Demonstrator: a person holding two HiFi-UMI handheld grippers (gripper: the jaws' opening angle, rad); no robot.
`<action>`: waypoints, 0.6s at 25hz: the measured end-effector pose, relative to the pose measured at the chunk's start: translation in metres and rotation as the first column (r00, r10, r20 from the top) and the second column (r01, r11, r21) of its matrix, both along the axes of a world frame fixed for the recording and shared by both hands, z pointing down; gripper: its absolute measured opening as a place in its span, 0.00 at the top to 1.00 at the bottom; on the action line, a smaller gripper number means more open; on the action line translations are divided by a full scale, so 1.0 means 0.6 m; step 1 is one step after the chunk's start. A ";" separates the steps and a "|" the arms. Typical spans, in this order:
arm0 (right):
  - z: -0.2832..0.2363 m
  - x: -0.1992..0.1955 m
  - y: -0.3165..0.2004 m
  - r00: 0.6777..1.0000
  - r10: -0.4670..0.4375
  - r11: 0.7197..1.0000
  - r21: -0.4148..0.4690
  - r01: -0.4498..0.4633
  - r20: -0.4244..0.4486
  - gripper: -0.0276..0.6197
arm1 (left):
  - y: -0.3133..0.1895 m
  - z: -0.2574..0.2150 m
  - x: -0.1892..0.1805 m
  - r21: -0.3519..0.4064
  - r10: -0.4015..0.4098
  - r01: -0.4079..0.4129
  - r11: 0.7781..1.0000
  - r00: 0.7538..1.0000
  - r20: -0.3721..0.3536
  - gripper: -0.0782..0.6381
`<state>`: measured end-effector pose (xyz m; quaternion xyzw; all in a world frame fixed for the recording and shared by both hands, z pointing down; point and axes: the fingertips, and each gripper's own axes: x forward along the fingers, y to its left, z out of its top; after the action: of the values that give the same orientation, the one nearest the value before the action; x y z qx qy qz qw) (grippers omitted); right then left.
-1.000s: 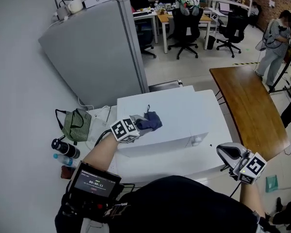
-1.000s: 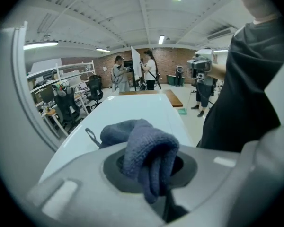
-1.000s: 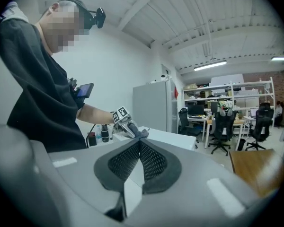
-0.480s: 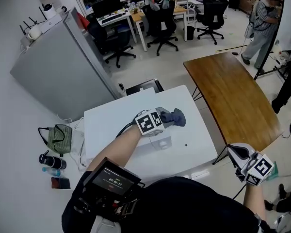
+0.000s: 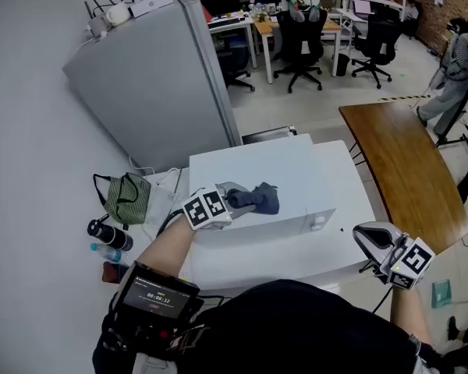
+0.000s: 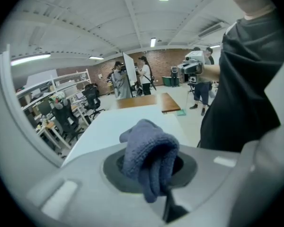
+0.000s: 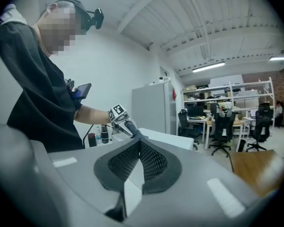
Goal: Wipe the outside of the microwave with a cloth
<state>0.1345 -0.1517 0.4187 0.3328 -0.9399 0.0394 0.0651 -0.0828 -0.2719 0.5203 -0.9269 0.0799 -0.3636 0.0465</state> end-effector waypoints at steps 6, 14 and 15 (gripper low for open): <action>-0.016 -0.222 0.014 0.985 -0.165 0.986 -0.008 0.165 -0.053 0.95 | 0.037 0.013 -0.284 -0.037 -0.202 0.202 0.979 0.979 -0.002 0.81; -0.019 -0.218 0.025 0.985 -0.149 0.989 -0.012 0.149 -0.089 0.95 | 0.049 0.045 -0.243 -0.023 -0.132 0.132 0.991 0.991 0.024 0.81; -0.018 -0.196 0.025 0.987 -0.139 0.990 -0.007 0.139 -0.084 0.95 | 0.046 0.049 -0.217 -0.017 -0.113 0.114 0.993 0.993 0.038 0.81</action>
<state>0.0171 -0.1368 0.4079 0.2680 -0.9572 0.0212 0.1075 -0.2128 -0.2445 0.5497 -0.9144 0.1282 -0.3835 0.0184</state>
